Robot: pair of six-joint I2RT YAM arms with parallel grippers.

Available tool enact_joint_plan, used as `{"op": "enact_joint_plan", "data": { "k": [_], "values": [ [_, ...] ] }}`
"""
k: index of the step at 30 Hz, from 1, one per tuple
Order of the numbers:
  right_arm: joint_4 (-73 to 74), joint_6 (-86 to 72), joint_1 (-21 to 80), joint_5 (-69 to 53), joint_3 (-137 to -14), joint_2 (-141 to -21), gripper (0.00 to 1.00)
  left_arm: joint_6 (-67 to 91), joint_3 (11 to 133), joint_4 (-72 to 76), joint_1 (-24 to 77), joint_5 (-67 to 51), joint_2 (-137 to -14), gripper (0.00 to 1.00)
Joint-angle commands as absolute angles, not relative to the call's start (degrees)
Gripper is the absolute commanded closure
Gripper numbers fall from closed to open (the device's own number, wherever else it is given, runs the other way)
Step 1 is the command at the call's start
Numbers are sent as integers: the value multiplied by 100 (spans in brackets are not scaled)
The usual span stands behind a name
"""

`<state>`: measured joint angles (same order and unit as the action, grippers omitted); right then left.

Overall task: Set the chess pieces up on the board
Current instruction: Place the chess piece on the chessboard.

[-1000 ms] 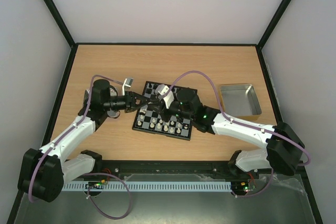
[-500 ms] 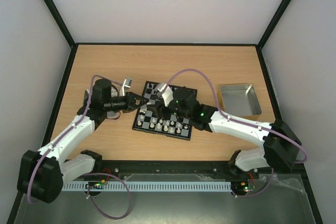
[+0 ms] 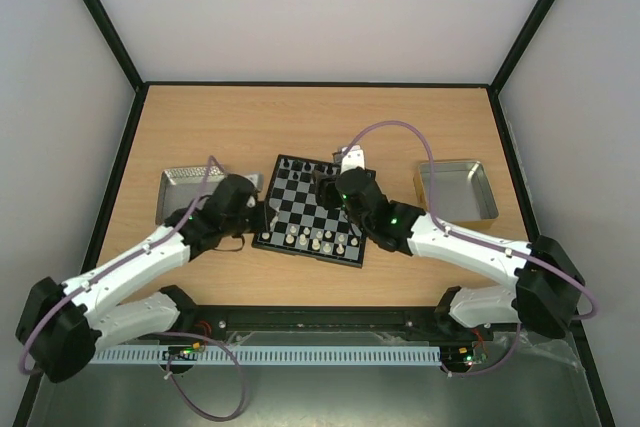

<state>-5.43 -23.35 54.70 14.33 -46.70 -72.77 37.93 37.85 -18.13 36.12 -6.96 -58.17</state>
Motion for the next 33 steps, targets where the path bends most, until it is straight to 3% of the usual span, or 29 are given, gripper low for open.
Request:
{"op": "enact_joint_plan", "data": {
  "k": [1,7,33],
  "values": [
    [90,-3423,5383,2521,-5012,-7553,29,3913,3975,-2535,4377,1134,-6230,95],
    [397,-4173,5132,2364,-5045,-7895,29,4056,4066,-2687,5177,1736,-6916,95],
    [571,-4421,4995,2118,-5083,-8200,29,4011,3860,-1866,5265,1391,-7963,90]
  ]
}}
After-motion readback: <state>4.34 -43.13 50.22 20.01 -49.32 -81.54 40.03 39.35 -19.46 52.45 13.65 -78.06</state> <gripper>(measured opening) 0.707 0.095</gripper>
